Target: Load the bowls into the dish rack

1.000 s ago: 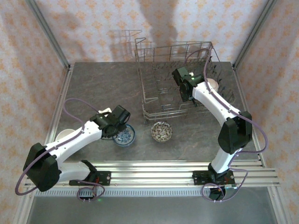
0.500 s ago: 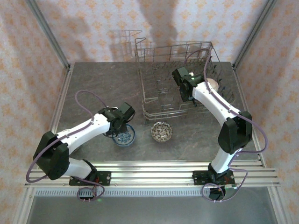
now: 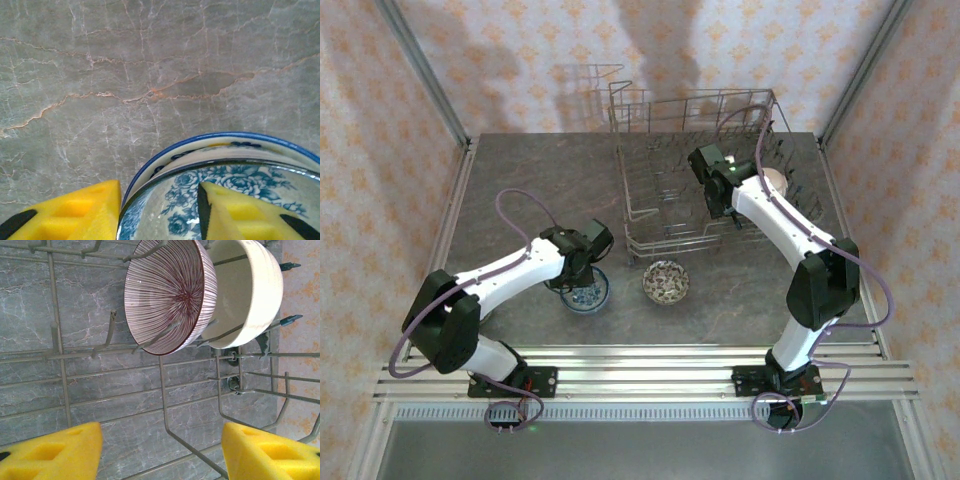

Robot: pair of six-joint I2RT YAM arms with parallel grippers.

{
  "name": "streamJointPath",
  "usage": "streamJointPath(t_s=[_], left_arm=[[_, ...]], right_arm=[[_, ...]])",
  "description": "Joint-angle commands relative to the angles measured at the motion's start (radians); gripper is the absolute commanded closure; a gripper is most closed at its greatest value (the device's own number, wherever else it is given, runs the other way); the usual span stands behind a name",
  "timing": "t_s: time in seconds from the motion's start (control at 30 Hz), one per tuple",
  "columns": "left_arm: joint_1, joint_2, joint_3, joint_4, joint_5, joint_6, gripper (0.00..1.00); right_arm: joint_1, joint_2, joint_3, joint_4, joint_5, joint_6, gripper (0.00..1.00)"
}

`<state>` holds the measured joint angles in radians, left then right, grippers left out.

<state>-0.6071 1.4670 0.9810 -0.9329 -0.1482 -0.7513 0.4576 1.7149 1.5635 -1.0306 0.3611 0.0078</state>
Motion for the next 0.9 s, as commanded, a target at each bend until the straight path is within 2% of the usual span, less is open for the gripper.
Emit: streamJointPath(t_s=[0.0, 0.2, 0.33, 0.87], left_arm=[[-0.002, 0.005, 0.011, -0.048, 0.011, 0.023, 0.6], [-0.002, -0.034, -0.028, -0.055, 0.055, -0.018, 0.71], [-0.002, -0.072, -0.062, -0.052, 0.075, -0.049, 0.72], [-0.003, -0.18, -0.083, -0.055, 0.126, -0.127, 0.87]], right_arm=[[0.006, -0.031, -0.017, -0.011, 0.011, 0.026, 0.37], [0.005, -0.034, -0.023, -0.007, 0.008, 0.03, 0.37], [0.004, -0.034, -0.032, -0.002, 0.01, 0.032, 0.37], [0.006, -0.034, -0.026, 0.007, 0.018, 0.021, 0.37]])
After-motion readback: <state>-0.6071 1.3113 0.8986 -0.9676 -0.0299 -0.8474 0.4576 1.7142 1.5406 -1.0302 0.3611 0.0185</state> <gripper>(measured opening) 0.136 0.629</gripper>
